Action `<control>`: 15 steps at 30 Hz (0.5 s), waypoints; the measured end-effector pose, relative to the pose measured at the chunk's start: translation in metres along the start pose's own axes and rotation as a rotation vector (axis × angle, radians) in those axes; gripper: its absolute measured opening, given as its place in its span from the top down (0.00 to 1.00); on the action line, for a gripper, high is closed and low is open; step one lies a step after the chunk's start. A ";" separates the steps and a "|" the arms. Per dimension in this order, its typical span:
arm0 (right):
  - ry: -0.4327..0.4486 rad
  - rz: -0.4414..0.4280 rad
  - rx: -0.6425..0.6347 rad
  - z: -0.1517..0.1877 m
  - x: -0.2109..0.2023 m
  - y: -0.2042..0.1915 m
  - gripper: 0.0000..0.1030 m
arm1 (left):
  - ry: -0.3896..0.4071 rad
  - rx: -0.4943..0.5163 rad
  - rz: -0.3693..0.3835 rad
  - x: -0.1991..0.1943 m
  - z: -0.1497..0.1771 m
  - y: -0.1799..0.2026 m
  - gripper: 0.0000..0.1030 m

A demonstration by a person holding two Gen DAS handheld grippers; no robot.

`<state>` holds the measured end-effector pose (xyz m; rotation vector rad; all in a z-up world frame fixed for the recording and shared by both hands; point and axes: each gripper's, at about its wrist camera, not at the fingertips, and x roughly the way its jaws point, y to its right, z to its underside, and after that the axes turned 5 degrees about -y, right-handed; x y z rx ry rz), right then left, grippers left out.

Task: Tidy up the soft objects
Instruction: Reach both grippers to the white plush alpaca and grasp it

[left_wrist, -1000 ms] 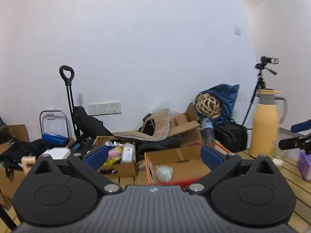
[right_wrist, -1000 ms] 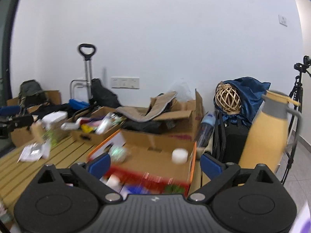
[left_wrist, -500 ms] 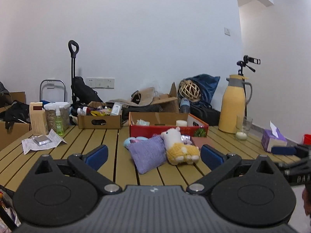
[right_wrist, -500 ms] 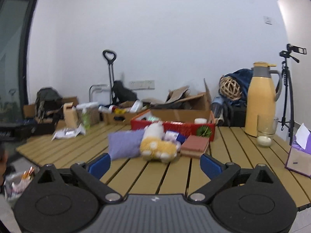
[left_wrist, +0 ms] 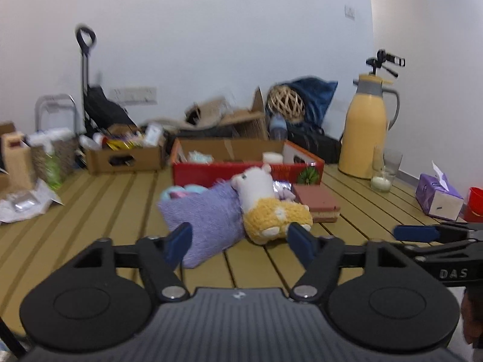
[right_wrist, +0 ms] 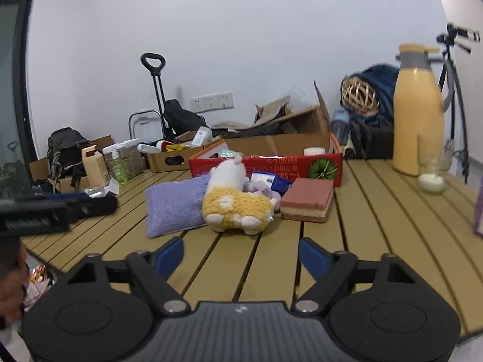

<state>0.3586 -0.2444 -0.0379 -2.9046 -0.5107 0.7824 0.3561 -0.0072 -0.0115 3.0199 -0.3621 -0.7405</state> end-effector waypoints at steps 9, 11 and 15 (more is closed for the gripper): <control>-0.097 -0.100 0.171 -0.028 0.102 0.041 0.31 | -0.122 -0.091 0.103 0.119 -0.035 -0.008 0.42; -0.112 -0.113 0.171 -0.031 0.119 0.046 0.31 | -0.168 -0.106 0.107 0.138 -0.037 -0.013 0.47; -0.140 -0.177 0.188 -0.035 0.138 0.053 0.41 | -0.192 -0.189 0.218 0.150 -0.038 -0.026 0.64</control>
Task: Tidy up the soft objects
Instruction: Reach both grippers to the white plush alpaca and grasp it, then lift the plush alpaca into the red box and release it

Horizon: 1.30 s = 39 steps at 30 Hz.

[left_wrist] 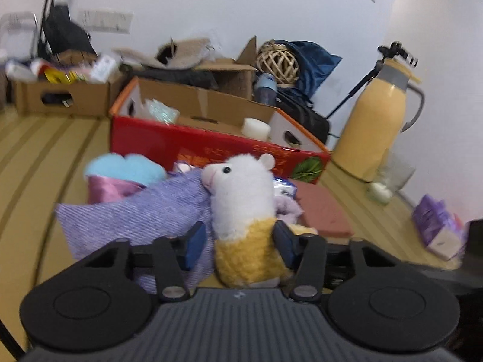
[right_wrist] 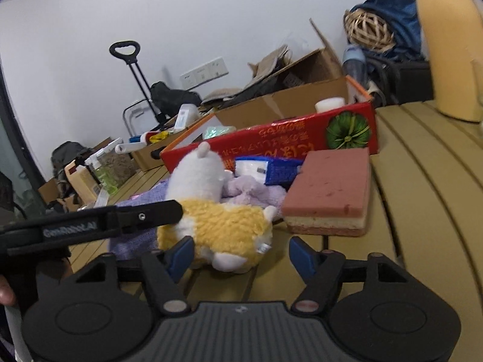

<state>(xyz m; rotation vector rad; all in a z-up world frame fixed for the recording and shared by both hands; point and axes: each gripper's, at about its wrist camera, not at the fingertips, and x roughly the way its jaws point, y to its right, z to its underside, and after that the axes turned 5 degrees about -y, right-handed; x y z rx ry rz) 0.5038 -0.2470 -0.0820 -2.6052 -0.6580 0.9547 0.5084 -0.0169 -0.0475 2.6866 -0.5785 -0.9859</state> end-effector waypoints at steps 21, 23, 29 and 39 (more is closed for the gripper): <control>0.071 0.120 -0.024 0.001 -0.088 0.008 0.49 | 0.019 -0.029 0.046 -0.061 0.024 0.031 0.42; 0.043 0.067 0.010 0.013 -0.082 0.004 0.49 | 0.019 -0.046 0.014 -0.045 0.012 0.015 0.43; 0.016 -0.011 0.096 0.021 -0.059 -0.002 0.49 | -0.100 -0.207 0.183 -0.003 0.015 -0.020 0.57; 0.047 0.092 0.080 0.021 -0.072 0.004 0.53 | -0.106 -0.246 0.226 -0.029 0.044 0.001 0.51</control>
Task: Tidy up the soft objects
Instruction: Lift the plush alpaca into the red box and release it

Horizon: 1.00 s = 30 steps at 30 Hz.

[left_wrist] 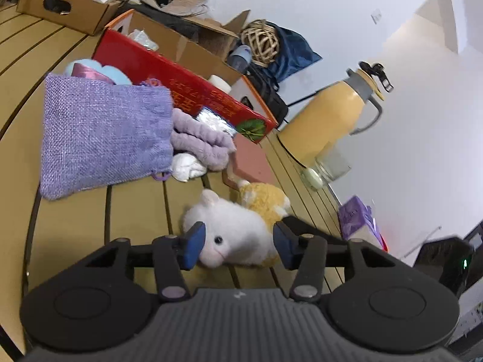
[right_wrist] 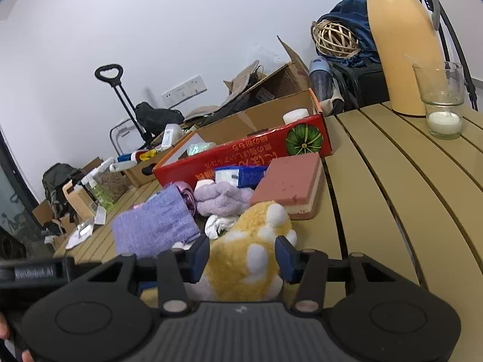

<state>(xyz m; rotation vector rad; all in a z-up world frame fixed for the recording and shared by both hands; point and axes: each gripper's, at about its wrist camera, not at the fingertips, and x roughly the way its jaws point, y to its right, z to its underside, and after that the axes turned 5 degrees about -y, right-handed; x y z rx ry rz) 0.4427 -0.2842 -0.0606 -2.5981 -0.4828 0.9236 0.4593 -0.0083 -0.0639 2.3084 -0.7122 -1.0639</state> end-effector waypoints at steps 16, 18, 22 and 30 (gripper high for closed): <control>0.162 -0.032 -0.134 -0.094 -0.005 -0.012 0.62 | 0.162 0.079 0.058 0.019 -0.085 0.039 0.61; 0.159 -0.038 -0.150 -0.136 0.021 -0.005 0.62 | 0.176 0.074 0.047 0.040 -0.122 0.038 0.61; 0.099 -0.018 -0.133 -0.202 0.083 0.018 0.62 | 0.124 0.023 -0.014 0.101 -0.189 0.029 0.61; -0.075 0.142 -0.154 -0.223 0.180 0.048 0.65 | -0.025 0.059 -0.108 0.177 -0.217 0.013 0.63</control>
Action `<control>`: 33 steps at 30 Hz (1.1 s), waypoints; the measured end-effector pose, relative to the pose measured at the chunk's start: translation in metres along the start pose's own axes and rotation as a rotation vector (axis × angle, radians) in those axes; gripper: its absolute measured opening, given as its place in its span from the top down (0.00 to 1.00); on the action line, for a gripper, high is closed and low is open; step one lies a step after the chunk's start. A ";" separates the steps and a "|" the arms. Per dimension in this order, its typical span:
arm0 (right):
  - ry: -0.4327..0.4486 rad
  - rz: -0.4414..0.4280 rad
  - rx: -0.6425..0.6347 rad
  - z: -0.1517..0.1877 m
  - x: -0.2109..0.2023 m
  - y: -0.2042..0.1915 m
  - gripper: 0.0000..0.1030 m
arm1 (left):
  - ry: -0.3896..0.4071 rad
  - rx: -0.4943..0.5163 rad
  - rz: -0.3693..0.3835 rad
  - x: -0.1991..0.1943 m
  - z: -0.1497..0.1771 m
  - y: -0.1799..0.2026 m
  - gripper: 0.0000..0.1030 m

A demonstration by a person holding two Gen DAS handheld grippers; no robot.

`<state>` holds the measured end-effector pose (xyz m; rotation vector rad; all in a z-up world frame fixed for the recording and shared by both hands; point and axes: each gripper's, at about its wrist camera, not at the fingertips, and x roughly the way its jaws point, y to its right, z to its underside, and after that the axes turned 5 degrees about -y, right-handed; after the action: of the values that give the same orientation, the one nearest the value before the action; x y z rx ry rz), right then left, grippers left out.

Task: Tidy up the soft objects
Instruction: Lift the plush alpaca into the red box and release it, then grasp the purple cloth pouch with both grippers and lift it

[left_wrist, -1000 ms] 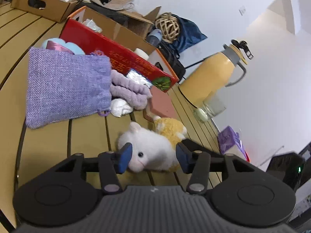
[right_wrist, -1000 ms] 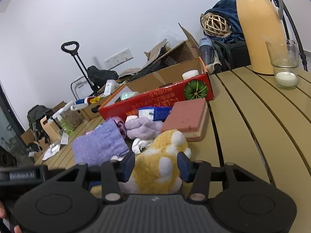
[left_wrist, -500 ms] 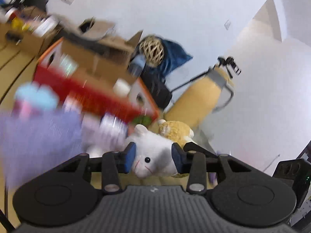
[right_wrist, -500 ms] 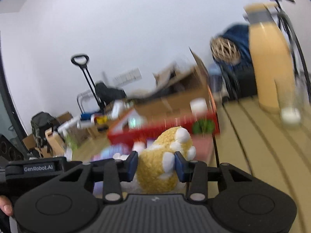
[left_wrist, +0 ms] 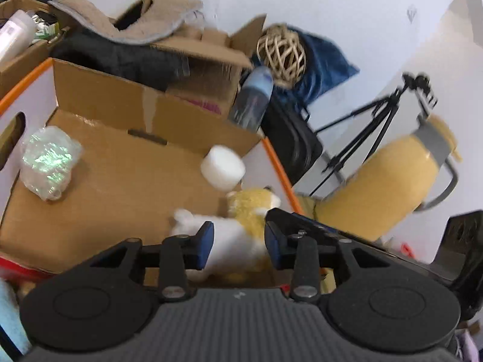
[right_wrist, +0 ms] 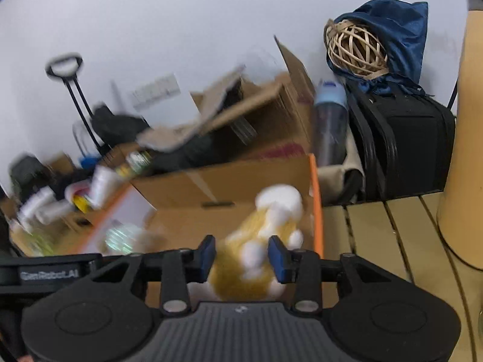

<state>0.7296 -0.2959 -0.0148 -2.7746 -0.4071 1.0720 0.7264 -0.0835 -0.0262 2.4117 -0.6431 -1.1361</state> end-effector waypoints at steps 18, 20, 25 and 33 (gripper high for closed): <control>0.233 0.021 -0.190 0.023 -0.206 -0.061 0.38 | 0.259 0.354 -0.220 -0.238 0.069 0.051 0.35; 0.256 0.006 -0.209 0.038 -0.231 -0.072 0.35 | 0.279 0.389 -0.236 -0.260 0.089 0.055 0.32; 0.297 -0.038 -0.227 0.099 -0.277 -0.099 0.25 | 0.362 0.444 -0.284 -0.312 0.157 0.056 0.18; 0.313 -0.030 -0.184 0.219 -0.310 -0.135 0.18 | 0.453 0.362 -0.310 -0.369 0.266 0.044 0.05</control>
<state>0.3350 -0.2530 0.0518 -3.0157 -0.5256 0.6039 0.2976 0.0455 0.0646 3.0217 -0.3543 -0.5636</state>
